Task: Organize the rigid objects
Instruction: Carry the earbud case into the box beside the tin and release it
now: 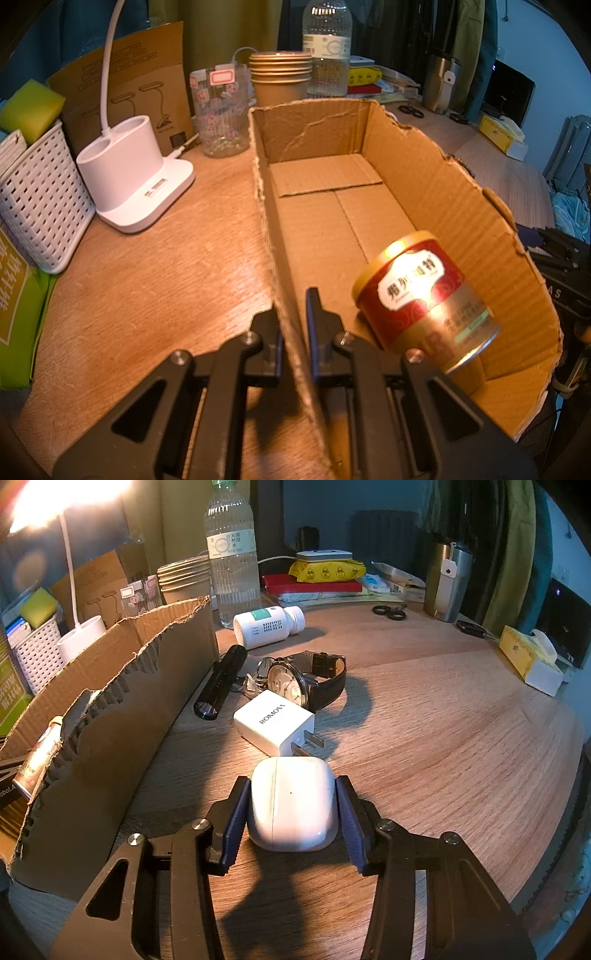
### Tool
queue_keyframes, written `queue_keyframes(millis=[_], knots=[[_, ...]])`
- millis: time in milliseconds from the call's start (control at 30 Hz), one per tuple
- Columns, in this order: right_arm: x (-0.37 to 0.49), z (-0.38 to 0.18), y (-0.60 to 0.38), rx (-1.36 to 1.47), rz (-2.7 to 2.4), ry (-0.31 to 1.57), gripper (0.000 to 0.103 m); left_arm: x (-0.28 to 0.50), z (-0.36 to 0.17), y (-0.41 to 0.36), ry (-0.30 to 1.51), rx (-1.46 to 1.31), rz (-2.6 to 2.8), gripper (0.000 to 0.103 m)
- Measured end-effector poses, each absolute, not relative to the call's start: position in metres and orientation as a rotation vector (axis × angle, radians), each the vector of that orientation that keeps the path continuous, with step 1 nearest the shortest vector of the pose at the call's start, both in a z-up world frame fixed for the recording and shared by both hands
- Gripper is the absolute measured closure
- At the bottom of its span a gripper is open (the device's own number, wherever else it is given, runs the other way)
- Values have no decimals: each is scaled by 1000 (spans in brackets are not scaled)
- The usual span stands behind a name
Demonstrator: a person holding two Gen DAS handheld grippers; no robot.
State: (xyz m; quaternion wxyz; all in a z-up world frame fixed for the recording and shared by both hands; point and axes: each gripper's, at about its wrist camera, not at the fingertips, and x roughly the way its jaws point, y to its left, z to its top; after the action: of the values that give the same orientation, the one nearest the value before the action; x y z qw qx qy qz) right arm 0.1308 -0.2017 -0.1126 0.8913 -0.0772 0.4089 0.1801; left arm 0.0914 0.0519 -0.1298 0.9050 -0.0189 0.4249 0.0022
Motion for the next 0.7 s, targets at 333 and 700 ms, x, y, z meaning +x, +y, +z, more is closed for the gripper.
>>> queue_keyframes(millis=[333, 700], knots=[[123, -100, -199, -146, 396, 821, 54, 92, -130, 52, 878, -39, 5, 93], [113, -79, -193, -147, 421, 775, 54, 91, -130, 52, 878, -39, 5, 93]])
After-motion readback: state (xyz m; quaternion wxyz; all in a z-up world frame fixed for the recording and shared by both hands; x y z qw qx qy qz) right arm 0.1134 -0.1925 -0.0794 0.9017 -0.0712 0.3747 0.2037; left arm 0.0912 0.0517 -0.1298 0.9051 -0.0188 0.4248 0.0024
